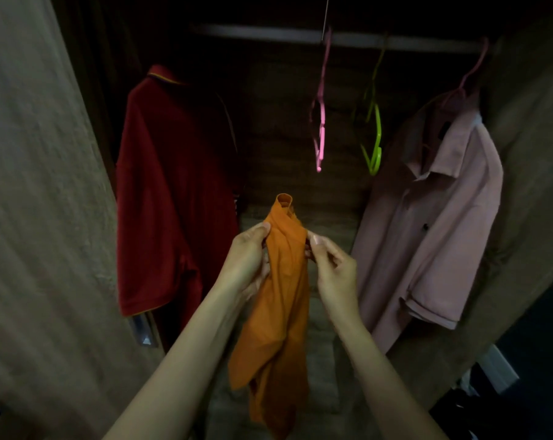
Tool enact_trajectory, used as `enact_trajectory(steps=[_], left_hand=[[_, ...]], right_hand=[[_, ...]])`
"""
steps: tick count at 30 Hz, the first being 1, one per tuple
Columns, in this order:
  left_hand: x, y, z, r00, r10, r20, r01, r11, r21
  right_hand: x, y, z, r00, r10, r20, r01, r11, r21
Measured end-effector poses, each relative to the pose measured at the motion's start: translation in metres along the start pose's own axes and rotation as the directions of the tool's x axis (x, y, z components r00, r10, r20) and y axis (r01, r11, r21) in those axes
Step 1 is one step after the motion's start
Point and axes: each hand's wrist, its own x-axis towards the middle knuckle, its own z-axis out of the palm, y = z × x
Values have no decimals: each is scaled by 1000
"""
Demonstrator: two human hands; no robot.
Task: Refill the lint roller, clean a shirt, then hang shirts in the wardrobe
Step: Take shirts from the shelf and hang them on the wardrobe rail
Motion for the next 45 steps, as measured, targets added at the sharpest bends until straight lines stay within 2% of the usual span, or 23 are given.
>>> enact_trajectory(steps=[3,6,11,13,16,19,21,23,25,27,30,32,34,37,40,43,45], left_hand=[[0,8,2,999,-28,29,33,988,-153],[0,14,4,996,-59,68,76,955,-286],[-1,19,4,993,-40,111,72,951,-300],[1,22,3,992,-18,126,48,971,-236],[3,28,-3,989,98,112,-100,995,11],[8,32,-10,967,210,146,-246,916,315],[11,34,-12,954,228,192,-293,840,456],[9,36,-7,955,197,223,-284,828,484],[3,40,-1,956,134,262,-244,859,449],[4,41,0,939,128,319,-283,817,503],[9,42,-2,918,204,339,-377,711,593],[11,43,-3,903,282,325,-423,715,556],[14,43,-5,891,321,321,-451,710,541],[20,44,-12,868,398,297,-494,640,588],[23,46,-23,769,583,261,-576,456,678],[24,50,-34,720,626,299,-587,319,744],[24,56,-44,707,602,370,-630,300,716]], right_hand=[[-5,4,6,990,-117,-84,102,982,-159],[-10,7,11,984,-110,-138,90,985,-144],[-7,5,13,971,-162,-177,139,981,-138],[-3,2,8,979,-120,-163,107,990,-90],[5,-1,-4,985,-31,-172,31,1000,-2],[14,-3,-12,976,-19,-216,20,1000,1],[20,-7,-15,971,-46,-234,42,999,-20],[26,-12,-15,967,-84,-241,73,996,-53],[31,-16,-13,963,-114,-244,94,991,-93],[33,-19,-12,963,-109,-246,90,992,-86],[29,-28,-13,980,-85,-178,76,995,-58],[25,-32,-12,992,-90,-87,79,990,-121],[24,-34,-11,990,-127,-67,111,973,-201],[25,-38,-12,965,-216,-151,181,960,-216],[28,-45,-13,932,-264,-250,219,956,-193],[31,-52,-13,923,-207,-324,179,977,-115],[34,-55,-15,915,-134,-380,129,991,-39]])
